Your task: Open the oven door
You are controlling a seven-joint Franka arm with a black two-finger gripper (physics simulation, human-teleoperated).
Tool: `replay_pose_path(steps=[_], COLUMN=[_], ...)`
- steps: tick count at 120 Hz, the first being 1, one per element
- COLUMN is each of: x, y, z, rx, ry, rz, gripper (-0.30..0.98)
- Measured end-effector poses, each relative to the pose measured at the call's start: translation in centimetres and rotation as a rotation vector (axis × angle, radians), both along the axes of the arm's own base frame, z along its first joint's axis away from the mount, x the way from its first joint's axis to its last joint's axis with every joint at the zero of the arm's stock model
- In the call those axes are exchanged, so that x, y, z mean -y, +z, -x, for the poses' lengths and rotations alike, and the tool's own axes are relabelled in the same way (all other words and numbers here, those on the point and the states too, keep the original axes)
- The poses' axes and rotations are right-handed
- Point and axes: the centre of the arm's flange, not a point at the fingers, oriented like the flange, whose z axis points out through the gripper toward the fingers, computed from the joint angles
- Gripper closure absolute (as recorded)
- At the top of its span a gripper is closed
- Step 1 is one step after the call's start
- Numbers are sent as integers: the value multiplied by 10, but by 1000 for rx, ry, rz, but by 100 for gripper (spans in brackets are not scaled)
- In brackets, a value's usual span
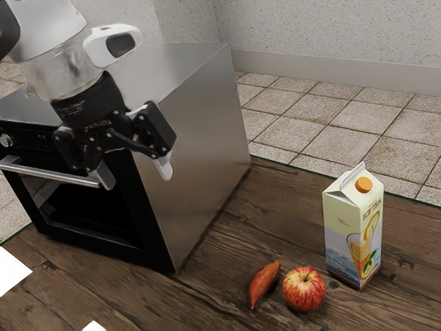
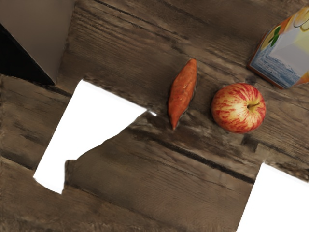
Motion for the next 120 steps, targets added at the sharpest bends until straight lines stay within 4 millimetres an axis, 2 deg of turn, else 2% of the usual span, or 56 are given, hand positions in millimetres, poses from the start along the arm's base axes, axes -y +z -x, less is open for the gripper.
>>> replay_pose_path(steps=[8, 14, 18, 22, 28, 37, 42, 52, 59, 64, 73, 82, 91, 102, 120], x=[2, -1, -8, -16, -49, -112, -137, -172, -184, -188, -190, -192, -208, -221, -220], y=[2, 9, -3, -6, -12, -19, -19, -26, -32, -34, -51, -51, -51, -56, -58], z=[17, 39, 54, 74, 99, 114, 120, 113, 107, 104, 110, 109, 107, 95, 78], rx=[-36, -43, -72, -75, -81, -74, -56, -29, 4, 37, 96, 165, 207, 232, 282], ry=[175, 296, 391, 490, 700, 1036, 1182, 1378, 1467, 1513, 1573, 1620, 1691, 1740, 1747], rz=[38, 71, 82, 90, 97, 94, 89, 86, 95, 110, 124, 142, 158, 169, 192], gripper=[0, 0, 0, 0, 0, 0, 0, 0, 0, 0, 0, 0, 0, 0, 0])
